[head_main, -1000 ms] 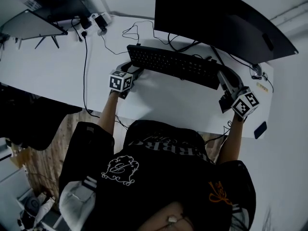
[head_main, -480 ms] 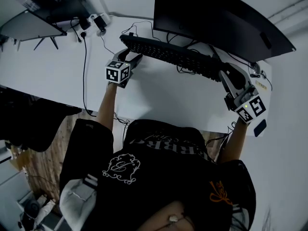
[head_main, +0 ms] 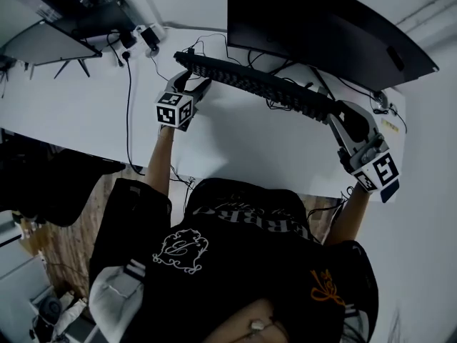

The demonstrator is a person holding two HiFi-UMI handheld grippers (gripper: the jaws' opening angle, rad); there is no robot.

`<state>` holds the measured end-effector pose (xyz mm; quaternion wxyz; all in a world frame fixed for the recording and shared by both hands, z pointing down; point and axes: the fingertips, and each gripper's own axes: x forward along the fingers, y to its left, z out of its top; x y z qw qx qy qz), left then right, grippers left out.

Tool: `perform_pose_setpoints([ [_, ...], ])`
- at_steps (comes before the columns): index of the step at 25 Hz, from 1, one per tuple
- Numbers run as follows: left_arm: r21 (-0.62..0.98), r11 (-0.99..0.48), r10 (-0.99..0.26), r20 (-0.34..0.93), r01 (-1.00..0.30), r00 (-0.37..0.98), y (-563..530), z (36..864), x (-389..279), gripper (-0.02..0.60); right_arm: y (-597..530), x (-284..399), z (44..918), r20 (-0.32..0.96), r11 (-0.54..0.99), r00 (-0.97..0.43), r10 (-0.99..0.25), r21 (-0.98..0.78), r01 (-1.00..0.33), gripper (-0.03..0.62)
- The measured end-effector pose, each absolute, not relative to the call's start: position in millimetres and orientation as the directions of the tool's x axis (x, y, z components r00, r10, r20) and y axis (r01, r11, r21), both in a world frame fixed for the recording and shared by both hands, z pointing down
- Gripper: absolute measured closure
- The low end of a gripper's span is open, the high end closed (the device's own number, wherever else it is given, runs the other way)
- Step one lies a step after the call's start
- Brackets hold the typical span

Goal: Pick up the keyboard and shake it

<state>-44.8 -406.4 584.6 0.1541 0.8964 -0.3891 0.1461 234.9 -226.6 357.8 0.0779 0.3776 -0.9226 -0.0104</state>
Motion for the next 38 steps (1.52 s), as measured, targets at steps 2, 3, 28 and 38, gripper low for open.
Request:
perform_pose_setpoints([
  [2,0.159,-0.658,-0.640,0.397,-0.736,0.658,-402,587,-43,0.278,-228,241,360,0.117,0.697,-0.689,-0.715,0.042,-0.716,0.474],
  [3,0.158,-0.663,-0.631,0.408,-0.732,0.660,-399,589,-42,0.278,-229,245,362,0.106,0.685,-0.680,-0.726,0.017,-0.729,0.474],
  [28,0.230,-0.599,-0.476,0.668,-0.767,0.572,-316,668,-87,0.285,-295,285,505,0.218,0.364,-0.592,-0.776,-0.612,-0.702,0.468],
  [38,0.241,-0.573,-0.432,0.723,-0.783,0.539,-300,683,-102,0.324,-326,292,589,0.316,0.175,-0.569,-0.759,-0.744,-0.645,0.470],
])
